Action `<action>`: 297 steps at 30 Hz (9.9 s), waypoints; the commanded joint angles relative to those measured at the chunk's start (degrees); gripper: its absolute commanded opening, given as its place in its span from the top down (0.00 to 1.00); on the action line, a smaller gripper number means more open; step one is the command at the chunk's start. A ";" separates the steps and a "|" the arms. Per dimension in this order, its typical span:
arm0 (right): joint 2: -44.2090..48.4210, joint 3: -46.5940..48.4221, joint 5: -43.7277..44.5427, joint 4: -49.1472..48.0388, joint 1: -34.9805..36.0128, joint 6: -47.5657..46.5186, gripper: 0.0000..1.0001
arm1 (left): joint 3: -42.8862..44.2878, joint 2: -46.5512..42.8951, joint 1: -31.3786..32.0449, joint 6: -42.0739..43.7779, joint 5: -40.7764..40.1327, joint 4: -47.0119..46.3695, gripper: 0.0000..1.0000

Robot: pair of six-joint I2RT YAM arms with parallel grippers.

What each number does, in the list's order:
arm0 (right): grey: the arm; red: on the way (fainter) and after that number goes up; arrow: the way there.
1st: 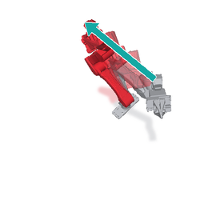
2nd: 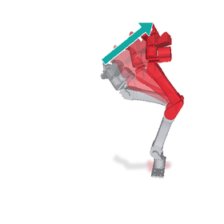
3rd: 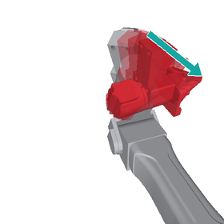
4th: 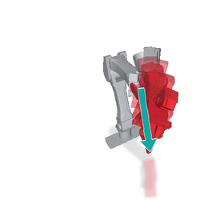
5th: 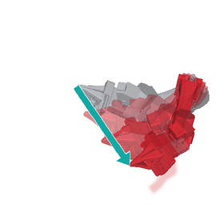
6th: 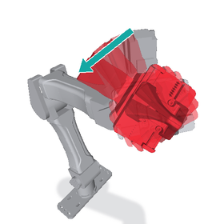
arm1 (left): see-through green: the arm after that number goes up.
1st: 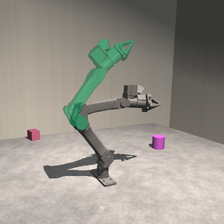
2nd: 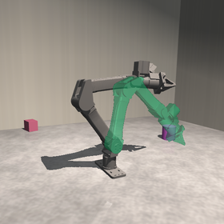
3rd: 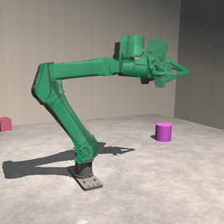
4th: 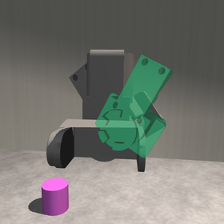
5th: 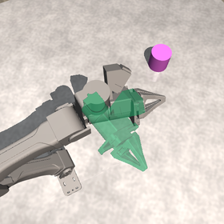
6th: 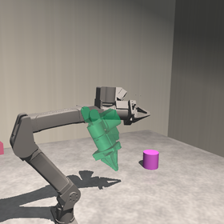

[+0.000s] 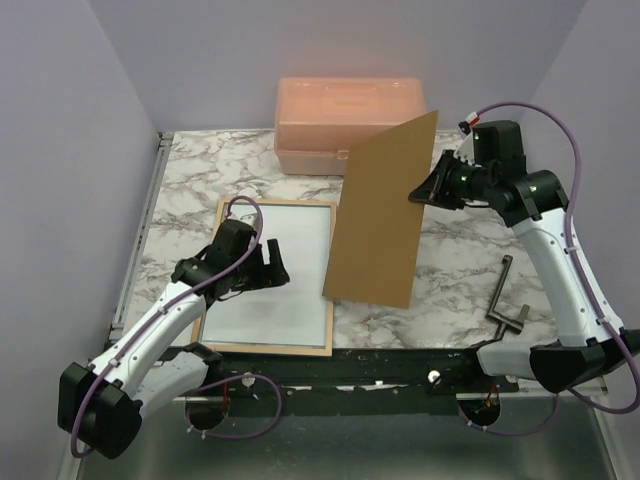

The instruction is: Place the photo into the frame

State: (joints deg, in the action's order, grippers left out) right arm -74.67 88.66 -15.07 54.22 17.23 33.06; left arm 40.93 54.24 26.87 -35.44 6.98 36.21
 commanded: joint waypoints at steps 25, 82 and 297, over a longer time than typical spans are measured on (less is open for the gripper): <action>-2.07 2.67 -6.16 12.30 -0.11 -6.16 0.99 | 1.08 7.14 4.81 -1.89 -1.64 -0.53 0.17; -0.45 -19.71 -35.03 -47.21 9.03 24.24 0.21 | 19.73 3.79 6.10 -13.00 25.83 -13.62 0.02; -5.31 -48.42 -16.52 -28.57 -13.54 -2.13 0.21 | -15.80 -5.45 -23.90 -27.25 41.07 -48.22 1.00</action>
State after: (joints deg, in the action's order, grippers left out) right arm -80.58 41.47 -28.03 28.12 4.03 30.59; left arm 25.45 46.98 -0.58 -59.18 50.41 -2.59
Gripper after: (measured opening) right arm 0.792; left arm 0.029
